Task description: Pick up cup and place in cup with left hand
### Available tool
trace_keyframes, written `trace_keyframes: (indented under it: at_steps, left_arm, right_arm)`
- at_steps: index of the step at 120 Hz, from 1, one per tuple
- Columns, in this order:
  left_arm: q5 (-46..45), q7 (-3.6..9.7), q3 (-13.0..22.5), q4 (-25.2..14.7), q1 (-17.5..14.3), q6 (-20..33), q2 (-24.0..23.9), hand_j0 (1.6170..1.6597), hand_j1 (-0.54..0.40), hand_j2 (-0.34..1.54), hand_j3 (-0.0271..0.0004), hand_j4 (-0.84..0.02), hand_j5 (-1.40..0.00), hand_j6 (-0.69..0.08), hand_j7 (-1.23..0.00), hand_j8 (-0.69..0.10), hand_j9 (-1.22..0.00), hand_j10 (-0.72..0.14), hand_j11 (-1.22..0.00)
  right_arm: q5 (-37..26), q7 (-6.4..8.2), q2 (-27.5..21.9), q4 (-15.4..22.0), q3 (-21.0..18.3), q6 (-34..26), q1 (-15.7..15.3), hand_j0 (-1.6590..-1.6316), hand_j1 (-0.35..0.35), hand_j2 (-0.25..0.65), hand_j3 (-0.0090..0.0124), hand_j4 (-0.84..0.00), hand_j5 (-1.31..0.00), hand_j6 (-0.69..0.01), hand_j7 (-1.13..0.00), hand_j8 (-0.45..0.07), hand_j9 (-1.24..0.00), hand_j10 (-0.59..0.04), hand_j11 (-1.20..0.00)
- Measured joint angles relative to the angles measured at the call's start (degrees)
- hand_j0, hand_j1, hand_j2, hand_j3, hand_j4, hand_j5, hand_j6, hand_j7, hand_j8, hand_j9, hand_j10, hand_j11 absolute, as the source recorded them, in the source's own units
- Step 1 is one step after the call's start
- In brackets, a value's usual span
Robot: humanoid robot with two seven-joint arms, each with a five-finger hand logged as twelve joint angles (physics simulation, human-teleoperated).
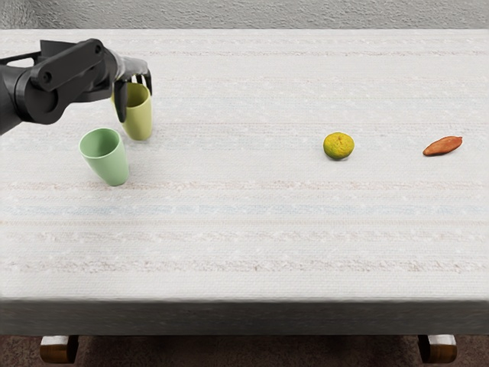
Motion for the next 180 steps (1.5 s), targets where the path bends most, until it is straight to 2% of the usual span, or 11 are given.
trace_keyframes:
  at_steps: [14, 31, 39, 51, 82, 86, 93, 106, 134, 155, 180]
  left_arm:
    - [-0.72, 2.35, -0.03, -2.79, -0.79, -0.33, 0.45, 1.6549, -0.081, 0.05, 0.0000, -0.439, -0.65, -0.303, -0.65, -0.317, -0.64, -0.477, -0.65]
    - [-1.78, 6.16, -0.40, -7.92, -1.99, 0.13, 0.84, 1.6550, -0.093, 0.06, 0.0000, -0.434, -0.65, -0.300, -0.65, -0.309, -0.65, -0.482, -0.65]
    - [-2.63, 7.66, -0.62, -10.31, -2.44, 0.39, 2.51, 1.6546, -0.074, 0.04, 0.0000, -0.442, -0.67, -0.313, -0.66, -0.336, -0.65, -0.481, -0.65]
    - [-3.76, 10.26, -1.78, -16.15, -2.71, 0.48, 6.52, 1.6547, -0.074, 0.05, 0.0000, -0.460, -0.65, -0.319, -0.65, -0.334, -0.65, -0.484, -0.65]
    - [-4.67, 16.72, -5.01, -26.91, -3.31, 1.66, 6.91, 1.6540, -0.042, 0.02, 0.0000, -0.461, -0.69, -0.318, -0.68, -0.374, -0.65, -0.479, -0.66]
    - [-4.70, 17.64, -5.53, -28.31, -3.40, 1.80, 6.99, 1.6539, -0.039, 0.02, 0.0000, -0.465, -0.69, -0.322, -0.68, -0.354, -0.65, -0.479, -0.66]
    - [-4.74, 18.71, -6.57, -30.96, -3.41, 1.93, 8.23, 1.6538, -0.034, 0.02, 0.0000, -0.466, -0.70, -0.324, -0.69, -0.366, -0.65, -0.477, -0.66]
    - [-4.70, 19.62, -8.51, -36.37, -3.38, 2.01, 11.18, 1.6533, -0.038, -0.02, 0.0000, -0.461, -0.70, -0.321, -0.69, -0.358, -0.66, -0.477, -0.66]
    - [-4.70, 20.05, -13.26, -47.44, -3.06, 1.92, 17.29, 1.6557, -0.104, 0.16, 0.0000, -0.464, -0.68, -0.332, -0.66, -0.355, -0.65, -0.484, -0.65]
    - [-4.66, 20.10, -15.47, -52.02, -3.14, 1.89, 20.40, 1.6561, -0.126, 0.18, 0.0000, -0.453, -0.67, -0.317, -0.67, -0.328, -0.65, -0.486, -0.65]
    - [-4.63, 20.10, -18.57, -56.52, -3.14, 1.36, 25.99, 1.6561, -0.128, 0.20, 0.0000, -0.463, -0.67, -0.335, -0.66, -0.357, -0.65, -0.487, -0.65]
  right_arm:
    - [0.00, 0.00, 0.00, 0.00, 0.00, 0.00, 0.00, -1.6581, -0.316, -0.006, 0.0000, -0.027, -0.04, -0.027, -0.04, -0.027, -0.04, -0.027, -0.04]
    - [-0.01, 0.00, 0.00, 0.00, 0.00, 0.00, -0.02, -1.6581, -0.317, -0.006, 0.0000, -0.027, -0.04, -0.027, -0.04, -0.027, -0.04, -0.027, -0.04]
    - [0.00, 0.00, 0.00, 0.00, 0.00, 0.00, -0.01, -1.6581, -0.317, -0.005, 0.0000, -0.027, -0.04, -0.027, -0.04, -0.027, -0.04, -0.027, -0.04]
    - [-0.02, 0.00, 0.00, 0.00, 0.00, 0.00, 0.00, -1.6581, -0.317, -0.006, 0.0000, -0.027, -0.04, -0.027, -0.04, -0.027, -0.04, -0.027, -0.04]
    - [-0.05, 0.04, 0.00, 0.00, 0.00, -0.01, 0.00, -1.6581, -0.317, -0.005, 0.0000, -0.027, -0.04, -0.027, -0.04, -0.027, -0.04, -0.027, -0.04]
    - [-0.05, 0.05, 0.00, 0.00, -0.01, -0.01, 0.00, -1.6581, -0.317, -0.005, 0.0000, -0.027, -0.04, -0.027, -0.04, -0.027, -0.04, -0.027, -0.04]
    - [-0.06, 0.06, 0.00, 0.00, -0.01, 0.00, 0.02, -1.6581, -0.317, -0.005, 0.0000, -0.027, -0.04, -0.027, -0.03, -0.027, -0.04, -0.027, -0.04]
    - [-0.06, 0.08, 0.00, 0.00, -0.05, 0.00, 0.11, -1.6581, -0.317, -0.005, 0.0000, -0.027, -0.03, -0.027, -0.03, -0.027, -0.03, -0.027, -0.03]
    - [-0.08, 0.09, 0.00, 0.00, -0.08, 0.00, 0.25, -1.6581, -0.317, -0.005, 0.0000, -0.027, -0.04, -0.027, -0.04, -0.027, -0.04, -0.027, -0.04]
    - [-0.09, 0.09, 0.00, 0.00, -0.09, 0.00, 0.34, -1.6581, -0.317, -0.005, 0.0000, -0.027, -0.04, -0.027, -0.04, -0.027, -0.04, -0.027, -0.04]
    - [-0.09, 0.09, 0.00, 0.03, -0.09, 0.00, 0.46, -1.6581, -0.316, -0.006, 0.0000, -0.027, -0.04, -0.027, -0.04, -0.027, -0.04, -0.027, -0.04]
